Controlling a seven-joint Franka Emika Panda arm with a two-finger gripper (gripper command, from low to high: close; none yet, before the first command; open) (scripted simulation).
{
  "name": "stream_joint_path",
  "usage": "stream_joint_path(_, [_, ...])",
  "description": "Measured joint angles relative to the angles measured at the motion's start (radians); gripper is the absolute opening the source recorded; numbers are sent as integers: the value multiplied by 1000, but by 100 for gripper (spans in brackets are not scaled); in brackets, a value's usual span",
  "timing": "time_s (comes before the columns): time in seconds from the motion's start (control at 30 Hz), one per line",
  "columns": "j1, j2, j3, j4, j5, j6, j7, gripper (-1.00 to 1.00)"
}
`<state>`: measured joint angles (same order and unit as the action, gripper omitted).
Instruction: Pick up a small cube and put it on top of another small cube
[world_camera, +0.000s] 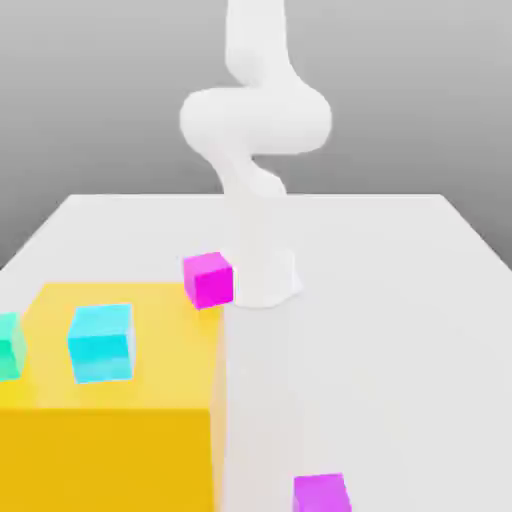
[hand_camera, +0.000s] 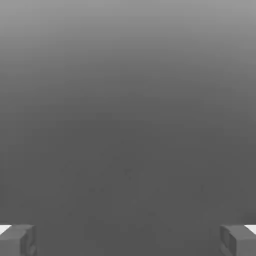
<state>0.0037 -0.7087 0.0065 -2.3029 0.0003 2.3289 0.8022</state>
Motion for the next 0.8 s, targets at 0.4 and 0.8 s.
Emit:
stream_joint_path(0.4, [17, 441, 37, -14, -7, 140, 17, 0])
stream_joint_path(0.8, [52, 876, 56, -28, -35, 277, 48, 0])
